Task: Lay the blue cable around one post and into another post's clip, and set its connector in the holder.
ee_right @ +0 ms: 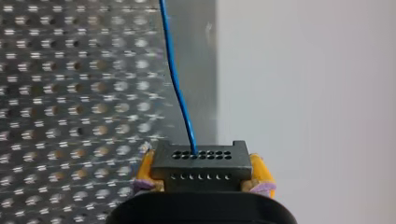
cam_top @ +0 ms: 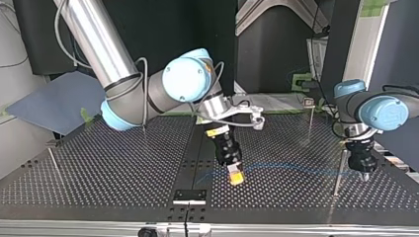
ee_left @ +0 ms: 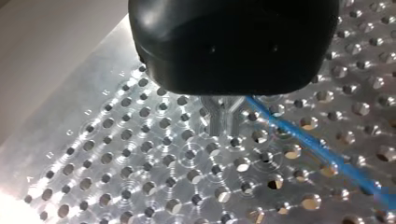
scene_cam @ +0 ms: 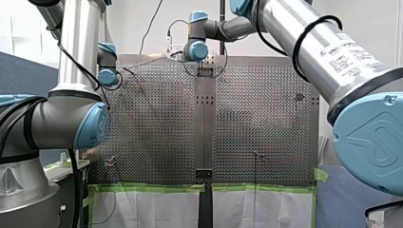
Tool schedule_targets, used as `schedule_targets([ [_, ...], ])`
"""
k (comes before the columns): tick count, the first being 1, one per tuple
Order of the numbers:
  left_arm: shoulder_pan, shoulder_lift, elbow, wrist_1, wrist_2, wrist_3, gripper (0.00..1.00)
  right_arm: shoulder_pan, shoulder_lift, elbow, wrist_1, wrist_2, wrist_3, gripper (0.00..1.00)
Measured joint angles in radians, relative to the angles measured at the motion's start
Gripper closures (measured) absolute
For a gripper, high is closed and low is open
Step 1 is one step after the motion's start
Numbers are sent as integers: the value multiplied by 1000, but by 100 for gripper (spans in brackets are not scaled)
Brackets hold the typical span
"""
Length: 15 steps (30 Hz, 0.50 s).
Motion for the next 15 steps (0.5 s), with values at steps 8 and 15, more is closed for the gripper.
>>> schedule_targets([
  [8, -14, -1, -1, -23, -26, 13, 0, 0, 3, -69, 24, 9, -1, 100],
  [15, -26, -1, -1, -62, -62, 27, 0, 0, 4, -122, 49, 17, -5, 100],
])
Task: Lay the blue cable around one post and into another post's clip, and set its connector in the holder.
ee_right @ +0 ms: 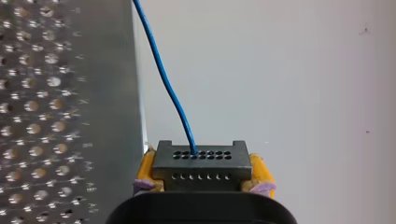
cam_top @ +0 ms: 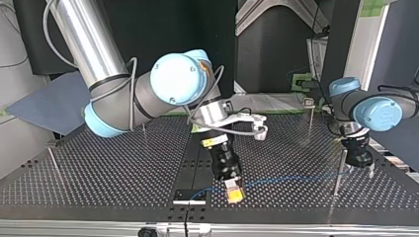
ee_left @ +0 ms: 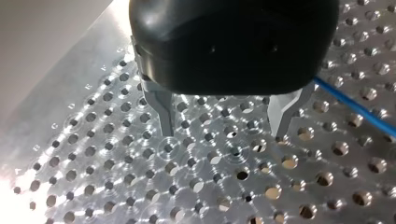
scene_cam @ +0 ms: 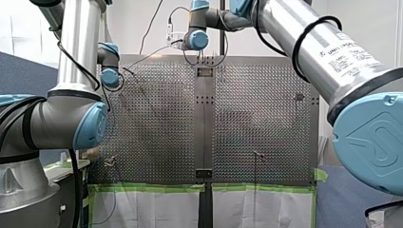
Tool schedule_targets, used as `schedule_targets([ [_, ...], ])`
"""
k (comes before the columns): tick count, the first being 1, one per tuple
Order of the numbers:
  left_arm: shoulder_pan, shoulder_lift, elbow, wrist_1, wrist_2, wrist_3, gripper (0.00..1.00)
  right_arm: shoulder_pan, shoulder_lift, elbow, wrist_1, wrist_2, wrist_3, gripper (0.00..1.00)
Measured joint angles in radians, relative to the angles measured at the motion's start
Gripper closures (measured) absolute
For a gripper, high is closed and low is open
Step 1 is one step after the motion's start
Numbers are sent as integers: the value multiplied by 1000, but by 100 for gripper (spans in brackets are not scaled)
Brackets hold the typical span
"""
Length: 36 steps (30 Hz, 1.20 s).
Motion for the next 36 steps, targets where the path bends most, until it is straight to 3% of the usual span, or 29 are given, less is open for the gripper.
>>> schedule_targets([
  [6, -9, 0, -1, -1, 20, 2, 0, 0, 2, -12, 36, 1, -5, 100],
  [12, -14, 0, -4, -2, 15, 3, 0, 0, 2, 24, 43, 11, -22, 100],
  [20, -15, 0, -5, -3, -1, 16, 0, 1, 2, 90, 31, 65, -30, 100],
  [28, -15, 0, -5, -3, -11, 18, 0, -1, -5, 150, 8, 125, -59, 100],
  [32, -16, 0, -5, -3, -11, 16, 0, -2, -8, 182, -23, 157, -52, 100],
  [36, -16, 0, -5, -3, -11, 15, 0, -3, -16, 217, -58, 192, -29, 100],
])
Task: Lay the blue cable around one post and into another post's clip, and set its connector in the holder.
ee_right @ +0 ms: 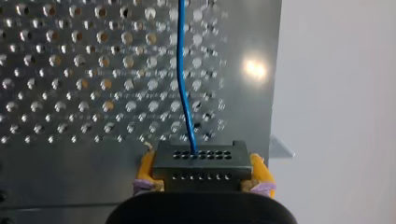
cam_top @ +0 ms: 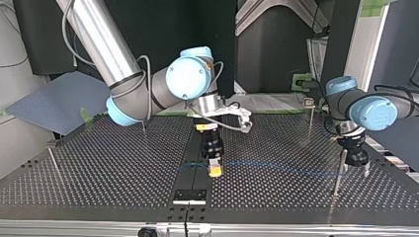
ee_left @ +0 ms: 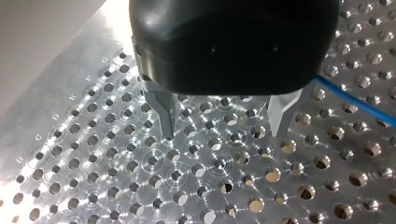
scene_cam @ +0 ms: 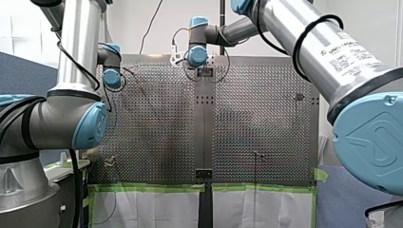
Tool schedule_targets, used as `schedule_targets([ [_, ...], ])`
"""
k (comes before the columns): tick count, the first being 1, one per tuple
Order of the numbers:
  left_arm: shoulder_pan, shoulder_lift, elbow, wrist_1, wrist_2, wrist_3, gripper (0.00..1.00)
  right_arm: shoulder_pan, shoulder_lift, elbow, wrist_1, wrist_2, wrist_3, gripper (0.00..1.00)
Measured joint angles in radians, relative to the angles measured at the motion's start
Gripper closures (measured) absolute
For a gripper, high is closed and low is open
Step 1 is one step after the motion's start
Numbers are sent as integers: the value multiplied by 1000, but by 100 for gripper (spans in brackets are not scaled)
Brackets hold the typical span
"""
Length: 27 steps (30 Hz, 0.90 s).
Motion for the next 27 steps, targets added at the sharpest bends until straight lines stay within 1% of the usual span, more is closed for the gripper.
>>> schedule_targets([
  [7, 0, 0, -1, 0, 0, -1, 0, 0, -9, 63, -63, 63, 53, 100],
  [11, -1, 0, -1, 0, 0, -2, 0, 0, -10, 97, -98, 95, 70, 100],
  [13, -1, 0, -1, 0, 0, -3, 0, 0, -10, 115, -115, 111, 77, 100],
  [20, -1, 0, -1, 0, 2, -4, 0, -3, -9, 171, -171, 162, 86, 100],
  [24, -1, 0, -1, 0, 3, -5, 0, -17, -8, 203, -203, 194, 94, 100],
  [27, -1, 0, -1, 0, 4, -7, 0, -35, -8, 231, -231, 217, 97, 100],
])
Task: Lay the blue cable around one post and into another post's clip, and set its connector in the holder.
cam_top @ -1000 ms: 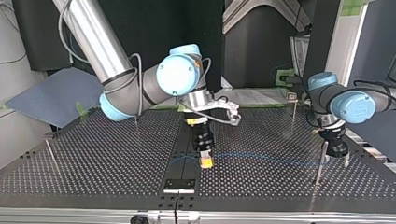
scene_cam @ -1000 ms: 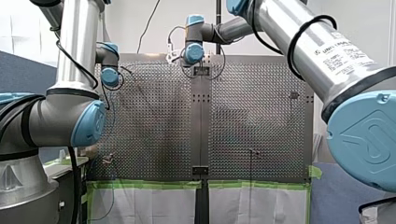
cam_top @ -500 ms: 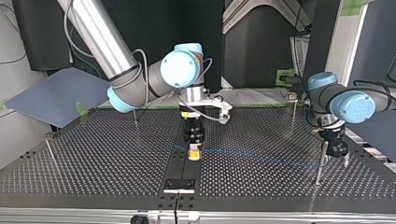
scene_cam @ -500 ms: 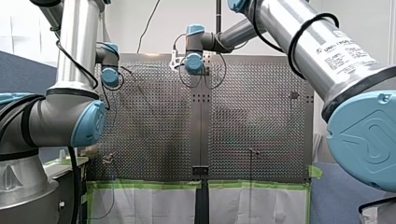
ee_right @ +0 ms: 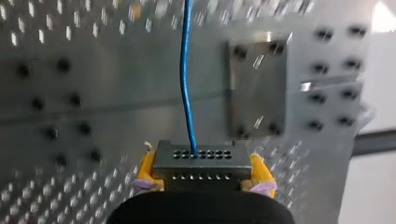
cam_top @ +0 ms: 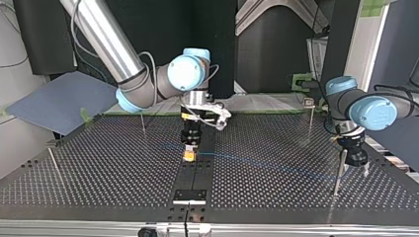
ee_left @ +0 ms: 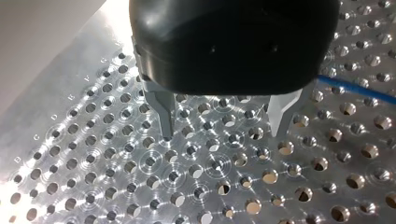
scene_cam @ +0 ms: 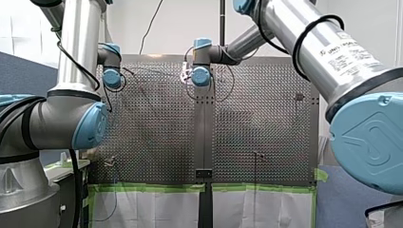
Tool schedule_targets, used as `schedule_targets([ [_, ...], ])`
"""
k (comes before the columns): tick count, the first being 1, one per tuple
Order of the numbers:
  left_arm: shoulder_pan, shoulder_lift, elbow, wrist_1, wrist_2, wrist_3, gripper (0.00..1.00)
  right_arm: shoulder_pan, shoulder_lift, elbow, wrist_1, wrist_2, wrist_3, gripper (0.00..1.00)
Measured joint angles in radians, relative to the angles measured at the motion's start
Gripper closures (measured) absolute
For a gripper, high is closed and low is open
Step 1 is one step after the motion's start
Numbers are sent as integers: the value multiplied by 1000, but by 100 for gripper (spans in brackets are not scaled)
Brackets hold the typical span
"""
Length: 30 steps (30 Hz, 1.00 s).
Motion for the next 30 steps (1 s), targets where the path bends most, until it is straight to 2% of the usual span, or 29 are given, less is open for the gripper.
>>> schedule_targets([
  [4, 0, 0, 0, 0, 0, -1, 0, -27, 2, 36, -36, 23, 1, 100],
  [6, 0, 0, 0, 0, 1, -1, 0, -39, 3, 50, -50, 25, 5, 100],
  [15, 0, 0, 0, 0, 1, 0, 0, -117, 7, 129, -129, -16, 13, 100],
  [21, 0, 0, 0, 0, 2, 2, 0, -168, 11, 180, -180, 9, 6, 100],
  [25, 0, 0, 0, 0, 2, 2, 0, -200, 29, 214, -214, 30, -1, 100],
  [30, -1, 0, 0, 1, 2, 3, 0, -217, 63, 250, -250, 52, 17, 100],
])
